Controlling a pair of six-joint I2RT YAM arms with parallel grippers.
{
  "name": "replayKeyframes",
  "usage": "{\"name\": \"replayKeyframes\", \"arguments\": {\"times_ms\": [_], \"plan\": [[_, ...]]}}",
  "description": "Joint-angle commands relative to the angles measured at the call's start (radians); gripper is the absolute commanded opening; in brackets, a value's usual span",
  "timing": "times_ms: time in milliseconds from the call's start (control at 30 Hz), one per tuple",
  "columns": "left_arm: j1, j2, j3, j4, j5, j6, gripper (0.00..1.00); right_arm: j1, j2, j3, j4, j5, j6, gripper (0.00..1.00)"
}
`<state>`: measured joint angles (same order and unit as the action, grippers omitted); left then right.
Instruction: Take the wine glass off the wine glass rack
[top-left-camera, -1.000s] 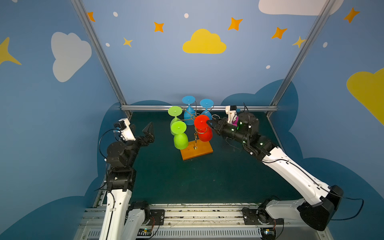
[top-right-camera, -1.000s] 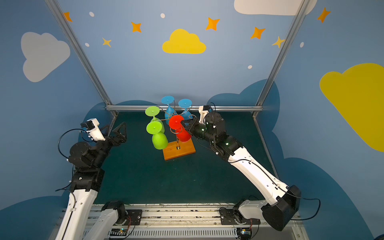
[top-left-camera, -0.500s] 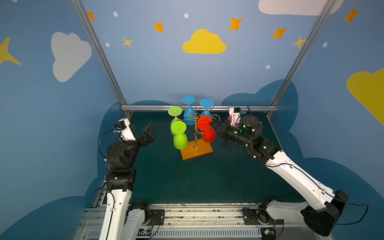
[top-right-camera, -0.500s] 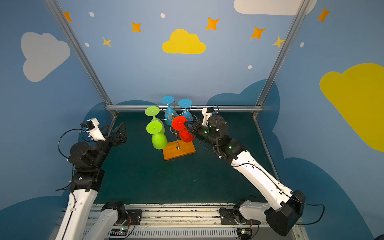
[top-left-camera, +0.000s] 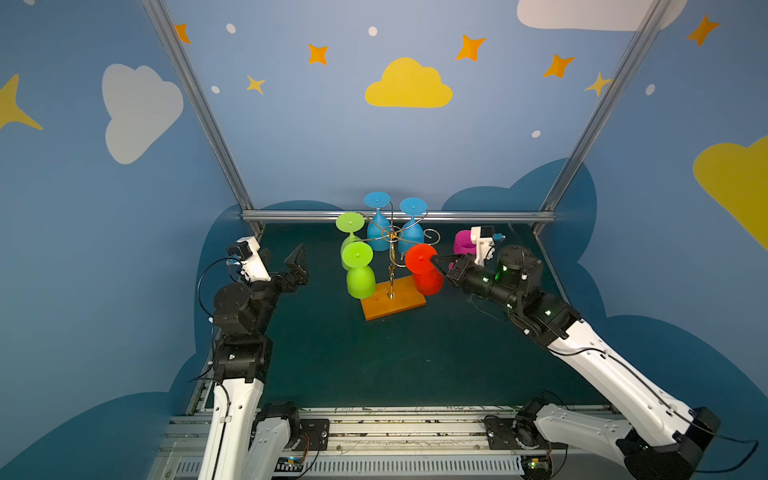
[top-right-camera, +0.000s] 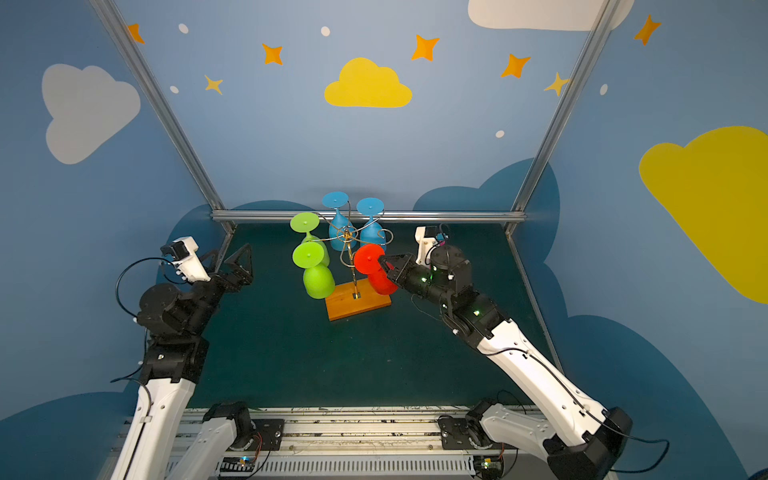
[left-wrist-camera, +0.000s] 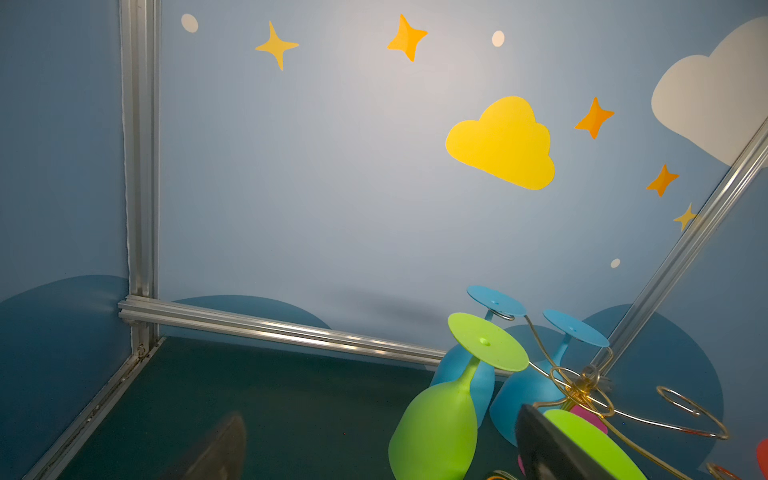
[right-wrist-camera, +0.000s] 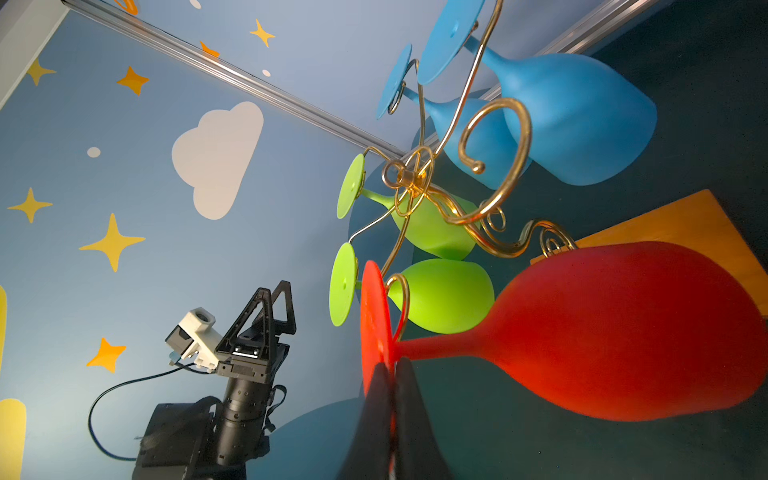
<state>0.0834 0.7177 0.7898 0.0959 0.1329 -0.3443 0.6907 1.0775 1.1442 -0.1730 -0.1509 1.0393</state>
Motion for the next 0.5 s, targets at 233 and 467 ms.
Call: {"name": "replayKeyframes", "arguments": {"times_ms": [233,467], "plan": [[0.005,-0.009,-0.003,0.011,-0.016,0.015,1.00,-0.115,-0.159,-0.114,-0.115,-0.013,-0.047,0.00],[0.019,-0.005,0.021,0.013,-0.008,0.000,0.99,-0.253,-0.241,-0.135,-0.159,-0.042,-0.084,0.00]]}}
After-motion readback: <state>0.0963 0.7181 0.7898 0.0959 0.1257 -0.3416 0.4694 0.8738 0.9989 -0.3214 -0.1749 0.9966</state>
